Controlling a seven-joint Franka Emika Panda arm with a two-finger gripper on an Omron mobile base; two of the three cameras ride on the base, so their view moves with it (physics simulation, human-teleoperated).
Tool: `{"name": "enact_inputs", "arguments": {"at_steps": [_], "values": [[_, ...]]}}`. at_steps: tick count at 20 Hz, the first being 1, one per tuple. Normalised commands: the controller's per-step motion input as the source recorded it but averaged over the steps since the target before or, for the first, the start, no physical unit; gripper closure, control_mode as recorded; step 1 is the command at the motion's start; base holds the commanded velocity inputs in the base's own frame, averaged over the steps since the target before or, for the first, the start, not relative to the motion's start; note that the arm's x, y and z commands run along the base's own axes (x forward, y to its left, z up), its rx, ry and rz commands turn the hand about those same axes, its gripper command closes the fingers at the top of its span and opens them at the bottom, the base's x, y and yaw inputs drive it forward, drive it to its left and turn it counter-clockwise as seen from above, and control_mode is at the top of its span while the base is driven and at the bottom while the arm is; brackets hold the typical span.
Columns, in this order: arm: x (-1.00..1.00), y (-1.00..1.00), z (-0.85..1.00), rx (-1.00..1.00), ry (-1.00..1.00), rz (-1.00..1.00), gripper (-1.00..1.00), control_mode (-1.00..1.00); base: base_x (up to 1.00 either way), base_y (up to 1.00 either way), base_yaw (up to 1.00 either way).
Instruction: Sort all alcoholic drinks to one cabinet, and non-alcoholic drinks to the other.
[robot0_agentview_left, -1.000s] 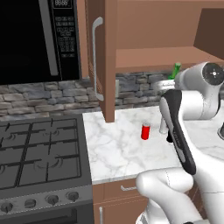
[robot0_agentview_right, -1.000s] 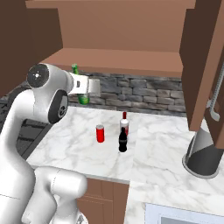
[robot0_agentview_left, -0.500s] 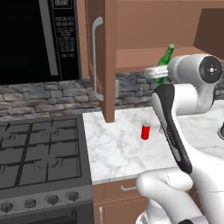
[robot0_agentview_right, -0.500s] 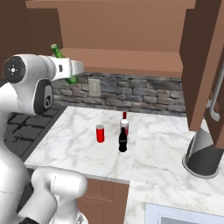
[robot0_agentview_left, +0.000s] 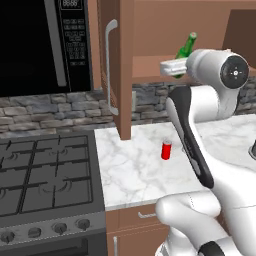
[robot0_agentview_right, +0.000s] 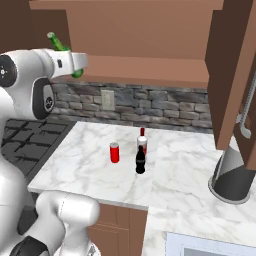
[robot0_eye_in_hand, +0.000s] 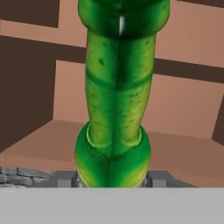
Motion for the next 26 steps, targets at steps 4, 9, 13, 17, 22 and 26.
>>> {"name": "enact_inputs", "arguments": {"at_steps": [4,9,13,17,22,26], "values": [[0.36,0.00,0.16,0.03,0.00,0.00,1.00,-1.00,0.00,0.00,0.00],[0.65,-0.09,-0.09,0.06,0.07,0.00,1.00,-1.00,0.00,0.00,0.00],[0.81,-0.08,-0.27,0.02,0.10,0.00,1.00,-1.00,0.00,0.00,0.00],[0.79,-0.05,-0.34,0.00,0.07,0.00,1.00,-1.00,0.00,0.00,0.00],[0.63,-0.01,-0.33,0.00,0.03,0.00,1.00,-1.00,0.00,0.00,0.00],[0.55,0.00,-0.26,0.00,0.03,0.00,1.00,-1.00,0.00,0.00,0.00]]}}
